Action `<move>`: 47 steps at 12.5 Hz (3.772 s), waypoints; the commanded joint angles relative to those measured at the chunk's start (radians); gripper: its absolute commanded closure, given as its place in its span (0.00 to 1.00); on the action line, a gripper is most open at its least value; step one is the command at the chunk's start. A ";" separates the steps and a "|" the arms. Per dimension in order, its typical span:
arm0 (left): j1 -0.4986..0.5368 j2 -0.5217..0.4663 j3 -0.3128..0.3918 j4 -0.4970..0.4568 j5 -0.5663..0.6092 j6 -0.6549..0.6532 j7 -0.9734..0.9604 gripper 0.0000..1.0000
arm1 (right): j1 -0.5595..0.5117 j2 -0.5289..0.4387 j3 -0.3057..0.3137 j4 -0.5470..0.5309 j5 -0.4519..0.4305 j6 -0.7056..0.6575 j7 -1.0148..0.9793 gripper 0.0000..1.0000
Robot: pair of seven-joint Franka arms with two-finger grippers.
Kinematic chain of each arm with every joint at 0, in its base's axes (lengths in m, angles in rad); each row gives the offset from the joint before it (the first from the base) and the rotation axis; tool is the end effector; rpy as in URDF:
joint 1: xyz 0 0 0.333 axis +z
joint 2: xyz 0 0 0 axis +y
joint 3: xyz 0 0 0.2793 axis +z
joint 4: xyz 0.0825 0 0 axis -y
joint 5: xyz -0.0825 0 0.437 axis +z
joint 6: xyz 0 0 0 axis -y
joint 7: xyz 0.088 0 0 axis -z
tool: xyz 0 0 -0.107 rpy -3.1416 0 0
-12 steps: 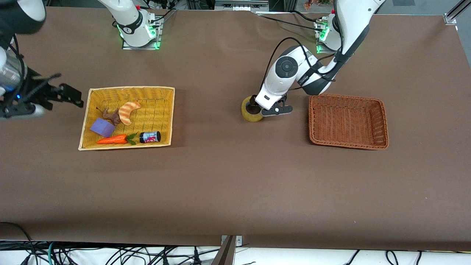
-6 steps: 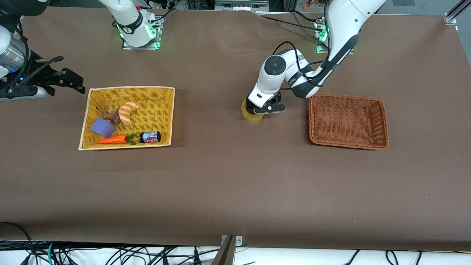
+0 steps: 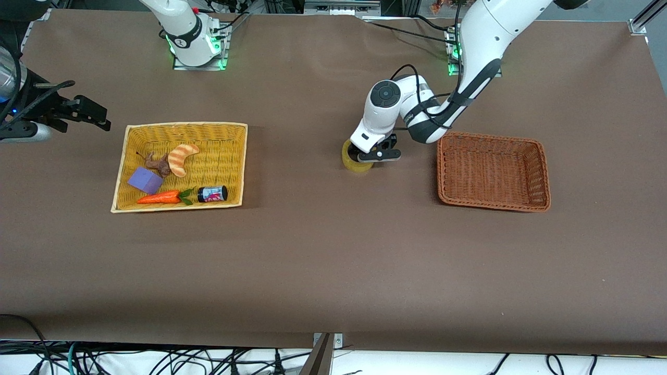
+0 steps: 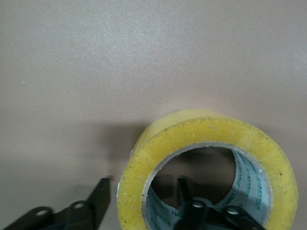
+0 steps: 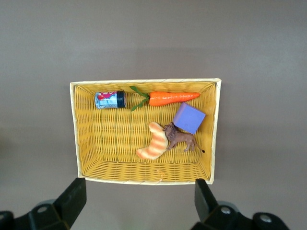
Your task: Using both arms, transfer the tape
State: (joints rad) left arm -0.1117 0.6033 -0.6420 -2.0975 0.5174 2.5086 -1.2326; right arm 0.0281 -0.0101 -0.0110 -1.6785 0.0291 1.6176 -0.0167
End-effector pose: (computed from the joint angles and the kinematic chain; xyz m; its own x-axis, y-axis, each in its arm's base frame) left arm 0.4034 -0.4247 0.1057 0.9902 0.1291 -0.0540 0.1301 -0.9914 0.0158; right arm 0.6050 0.0133 0.5414 0.9982 0.0324 -0.0503 0.0309 -0.9991 -0.0299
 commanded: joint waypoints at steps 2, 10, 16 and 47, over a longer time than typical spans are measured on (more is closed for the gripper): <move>0.006 0.006 -0.004 0.017 0.036 0.001 -0.038 1.00 | -0.007 0.009 0.013 0.031 -0.002 -0.028 0.009 0.00; 0.246 -0.215 0.011 0.196 -0.287 -0.513 0.815 1.00 | -0.002 0.007 0.019 0.031 -0.005 -0.018 0.035 0.00; 0.279 -0.312 0.346 0.183 -0.331 -0.574 1.425 1.00 | -0.002 0.004 0.017 0.028 -0.005 -0.028 0.038 0.00; 0.195 -0.344 0.481 0.424 -0.504 -0.788 1.367 0.00 | -0.002 0.002 0.019 0.029 0.003 -0.045 0.040 0.00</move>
State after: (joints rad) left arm 0.1116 0.2376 -0.1654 -1.8729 0.0370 1.9051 0.2501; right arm 0.0289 -0.0099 0.0019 -1.6712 0.0292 1.5974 0.0054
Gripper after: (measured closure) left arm 0.000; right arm 0.000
